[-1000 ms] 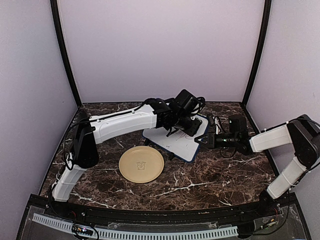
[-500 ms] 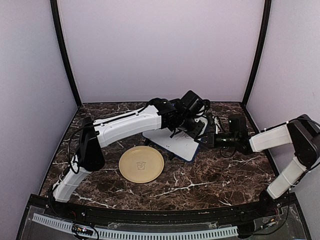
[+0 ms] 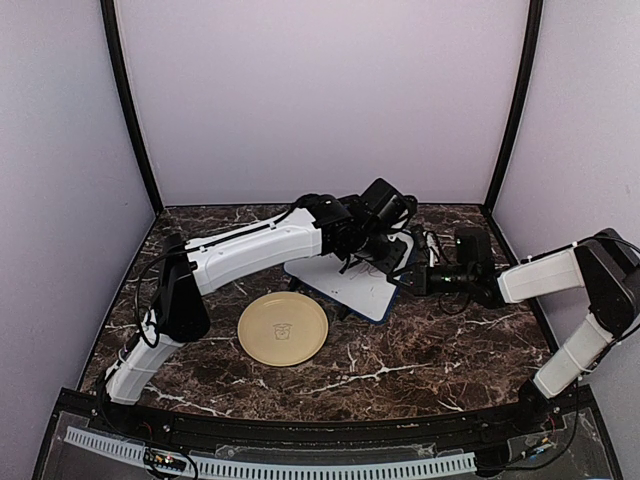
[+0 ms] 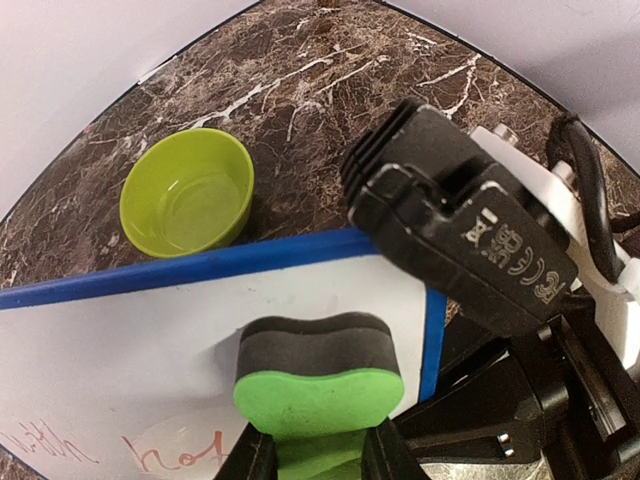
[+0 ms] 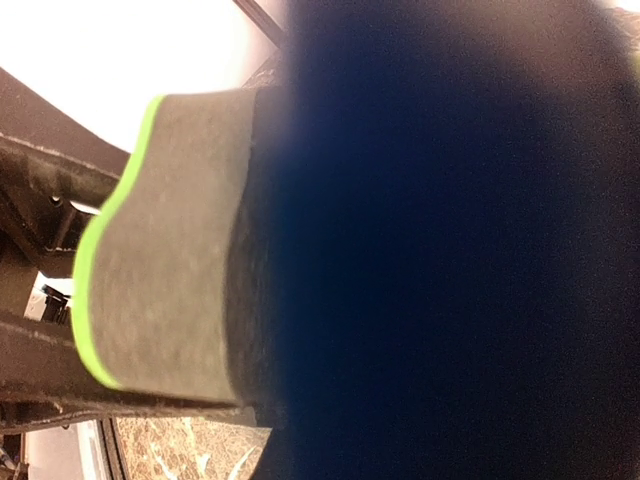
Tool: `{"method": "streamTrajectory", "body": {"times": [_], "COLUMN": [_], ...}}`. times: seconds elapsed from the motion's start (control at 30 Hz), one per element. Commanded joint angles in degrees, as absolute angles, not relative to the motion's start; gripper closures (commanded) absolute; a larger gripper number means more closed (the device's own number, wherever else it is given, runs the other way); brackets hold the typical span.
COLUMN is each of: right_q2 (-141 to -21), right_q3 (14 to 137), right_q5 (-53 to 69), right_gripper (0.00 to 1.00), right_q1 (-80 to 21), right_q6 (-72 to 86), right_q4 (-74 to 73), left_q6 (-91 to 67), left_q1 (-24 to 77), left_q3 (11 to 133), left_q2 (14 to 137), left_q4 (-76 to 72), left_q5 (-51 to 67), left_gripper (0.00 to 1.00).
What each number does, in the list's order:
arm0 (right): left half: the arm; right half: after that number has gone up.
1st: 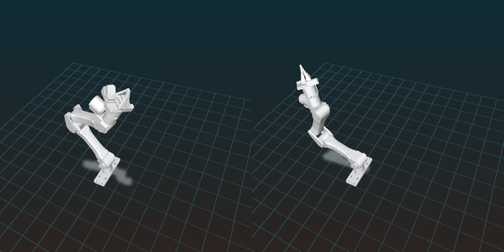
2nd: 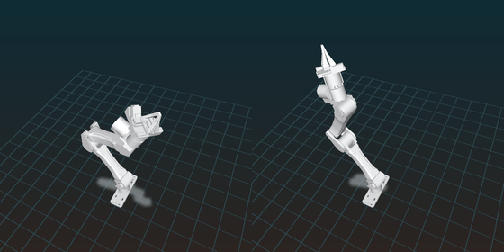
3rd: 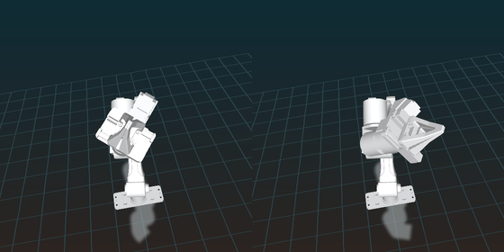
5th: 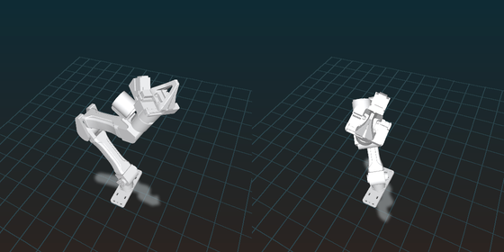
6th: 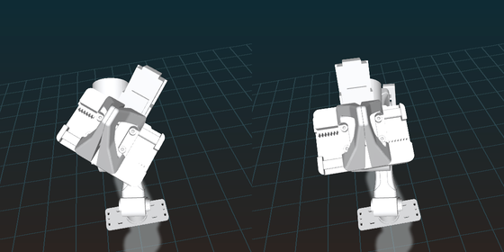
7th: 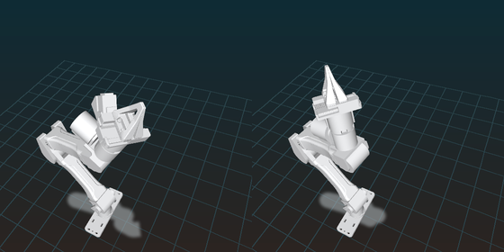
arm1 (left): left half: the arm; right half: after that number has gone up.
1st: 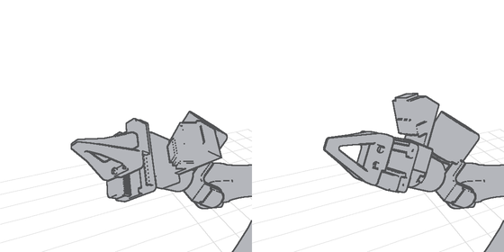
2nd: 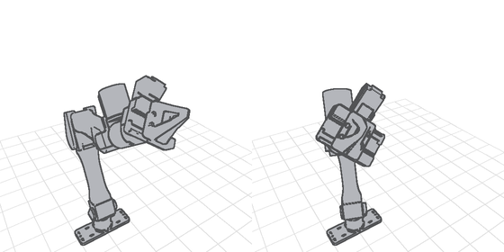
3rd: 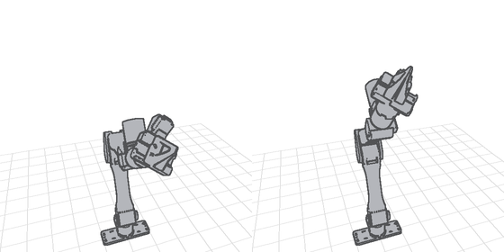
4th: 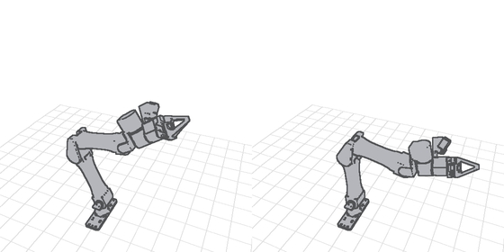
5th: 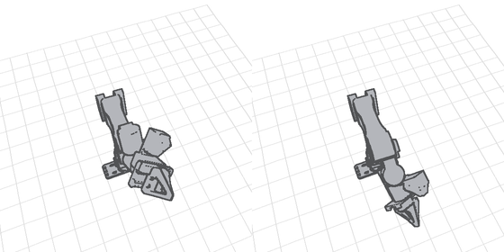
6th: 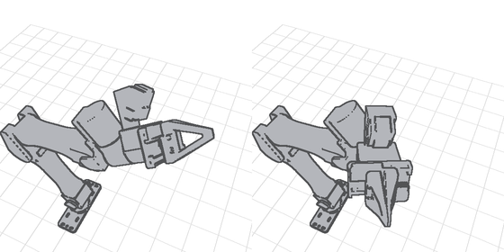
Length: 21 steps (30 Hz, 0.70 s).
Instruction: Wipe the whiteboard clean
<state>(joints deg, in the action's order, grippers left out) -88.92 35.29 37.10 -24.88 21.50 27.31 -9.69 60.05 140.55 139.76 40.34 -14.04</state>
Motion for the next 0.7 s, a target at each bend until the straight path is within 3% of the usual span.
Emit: {"method": "streamTrajectory", "body": {"times": [0.0,0.67], "right_q2": [-89.1,-88.4], "right_q3": [35.4,35.9], "right_q5": [37.3,35.9], "right_gripper": [1.0,1.0], "right_q1": [-27.8,-28.7], "right_q6": [14.9,13.3], "right_q4": [25.1,23.1], "left_q6": [-11.6,-15.4], "left_q1": [57.0,55.7], "left_q3": [141.0,140.3], "left_q2": [140.4,139.5], "left_q4": [36.8,36.0], "left_q5": [-19.9,-17.9], "left_gripper": [1.0,1.0]}}
